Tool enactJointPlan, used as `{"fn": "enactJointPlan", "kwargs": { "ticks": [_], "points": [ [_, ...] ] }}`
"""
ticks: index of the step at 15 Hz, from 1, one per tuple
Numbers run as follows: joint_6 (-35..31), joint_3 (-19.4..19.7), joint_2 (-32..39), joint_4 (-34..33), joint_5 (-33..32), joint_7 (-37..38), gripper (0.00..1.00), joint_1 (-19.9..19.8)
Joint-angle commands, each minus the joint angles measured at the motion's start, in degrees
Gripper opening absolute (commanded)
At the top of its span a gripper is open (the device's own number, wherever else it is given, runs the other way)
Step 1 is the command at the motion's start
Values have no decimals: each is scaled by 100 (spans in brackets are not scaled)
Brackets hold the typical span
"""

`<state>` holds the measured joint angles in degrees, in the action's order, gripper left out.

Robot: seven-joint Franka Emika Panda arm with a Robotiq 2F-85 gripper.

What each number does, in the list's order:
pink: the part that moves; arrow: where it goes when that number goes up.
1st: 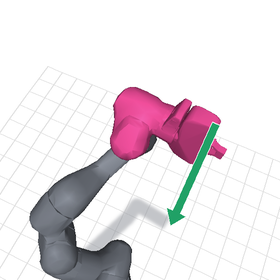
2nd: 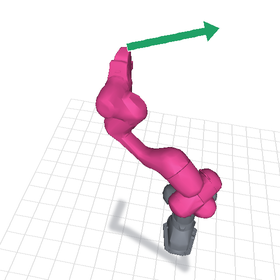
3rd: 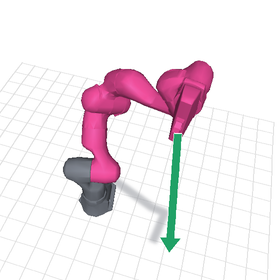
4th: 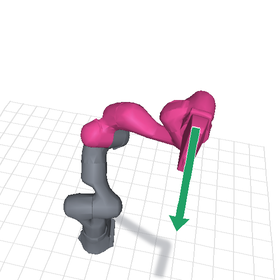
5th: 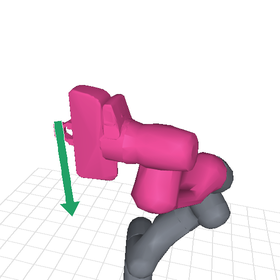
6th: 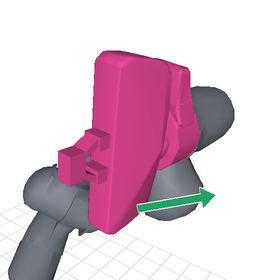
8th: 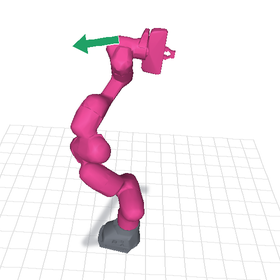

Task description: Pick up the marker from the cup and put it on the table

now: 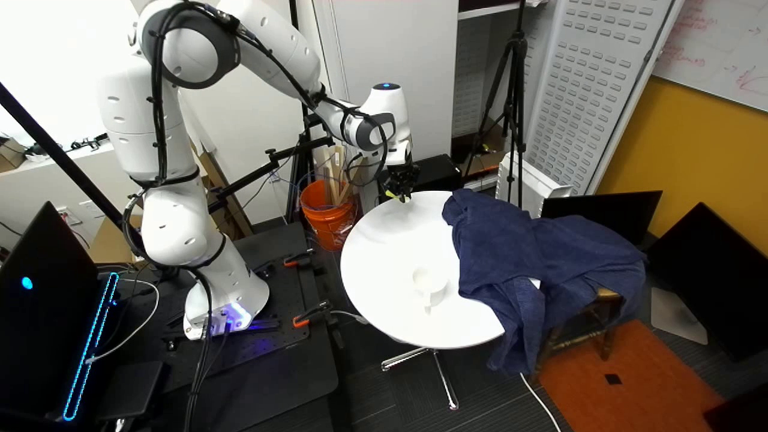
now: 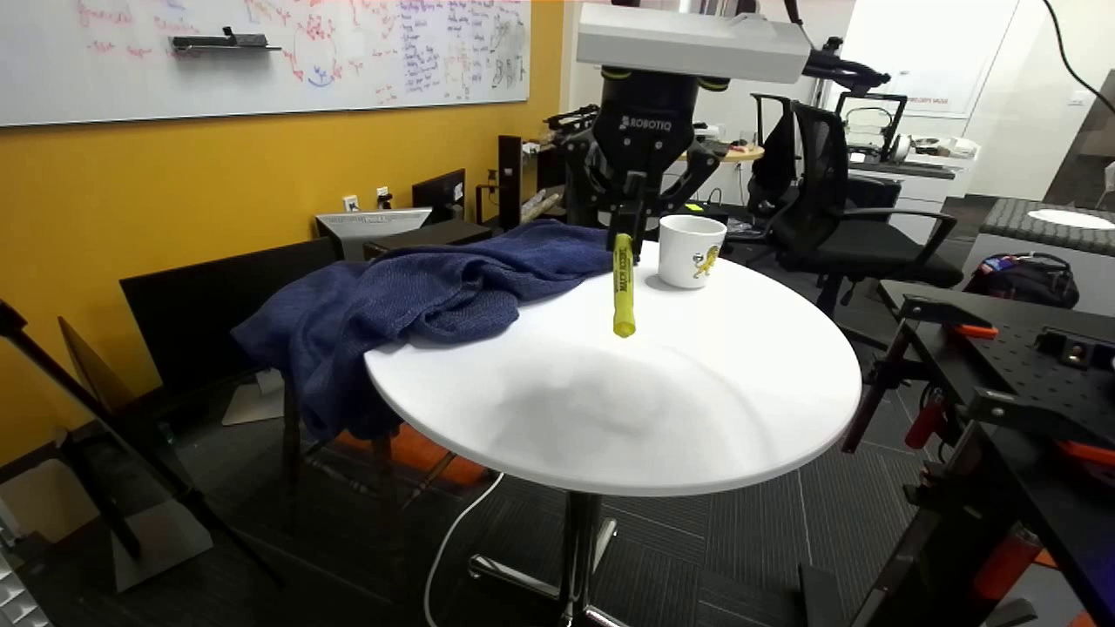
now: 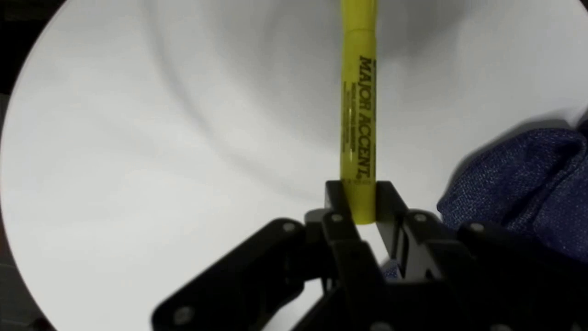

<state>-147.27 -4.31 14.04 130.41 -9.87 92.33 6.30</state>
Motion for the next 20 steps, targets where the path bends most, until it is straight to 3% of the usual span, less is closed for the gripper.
{"fn": "enactJointPlan", "kwargs": {
  "ticks": [1,11,13,20],
  "points": [
    [35,200,240,-242,92,-407,5,91],
    [179,340,813,-654,451,-1034,5,91],
    [204,369,858,-703,502,-1101,47,120],
    [232,426,871,-760,505,-1092,98,170]
  ]
}}
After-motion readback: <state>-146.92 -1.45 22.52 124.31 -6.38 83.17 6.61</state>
